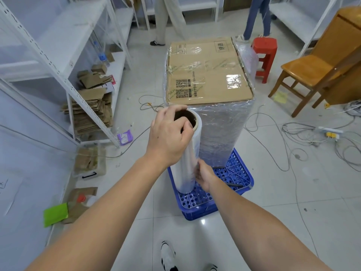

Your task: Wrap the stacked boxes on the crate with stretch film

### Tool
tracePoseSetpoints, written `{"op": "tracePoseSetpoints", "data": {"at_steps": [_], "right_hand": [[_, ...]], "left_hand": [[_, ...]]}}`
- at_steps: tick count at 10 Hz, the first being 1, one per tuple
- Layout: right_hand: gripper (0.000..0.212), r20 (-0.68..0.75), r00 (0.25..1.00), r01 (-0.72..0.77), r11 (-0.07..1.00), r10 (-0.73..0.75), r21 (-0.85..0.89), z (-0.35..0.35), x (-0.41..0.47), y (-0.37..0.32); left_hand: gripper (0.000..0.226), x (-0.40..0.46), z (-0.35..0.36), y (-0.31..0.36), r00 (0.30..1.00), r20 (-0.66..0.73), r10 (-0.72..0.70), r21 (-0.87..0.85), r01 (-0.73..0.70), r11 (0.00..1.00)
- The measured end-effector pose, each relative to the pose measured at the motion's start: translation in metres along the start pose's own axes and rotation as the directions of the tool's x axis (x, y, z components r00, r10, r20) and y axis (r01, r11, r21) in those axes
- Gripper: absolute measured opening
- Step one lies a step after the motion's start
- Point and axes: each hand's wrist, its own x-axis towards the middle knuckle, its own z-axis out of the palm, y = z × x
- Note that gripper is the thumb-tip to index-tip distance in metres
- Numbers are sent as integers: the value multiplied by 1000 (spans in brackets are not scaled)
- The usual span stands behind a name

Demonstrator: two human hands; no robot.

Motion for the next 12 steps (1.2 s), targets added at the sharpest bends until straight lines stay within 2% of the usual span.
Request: {"op": "tracePoseSetpoints", "data": {"at_steps": [1,2,3,4,6,8,10,11,12], "right_hand": [[56,-44,996,-71,997,72,32,-13,12,28],[55,11,993,-121,991,120,61,-8,24,46],[49,55,993,-111,987,105,120,1,25,37],[48,103,995,1,1000,-2,10,5,22,10],[46,135,985,131,974,-107,-185,8,1,-25],[39,131,951,307,901,-279,-308,-27,-51,-12],[38,67,922,377,852,-380,-363,-95,-118,8],[36,32,897,419,825,-440,-380,-121,-156,2],[31,41,803,564,734,-595,-378,-137,-197,-19]], "left_hand": [[38,-1,1,0,1000,-13,0,-2,-1,1000],[36,-3,0,0,1000,-25,13,-6,-13,1000],[36,-4,-2,-3,1000,-18,21,1,-21,1000],[36,-5,-3,-6,999,-24,38,-2,-38,999],[36,-3,-5,-7,1000,10,25,-6,-25,1000],[36,0,-6,-6,999,38,-1,-24,1,1000],[48,3,-16,-7,983,184,-17,-49,26,998],[51,7,-33,0,962,272,-18,7,17,1000],[49,-4,-52,-4,970,243,4,76,-23,997]]}}
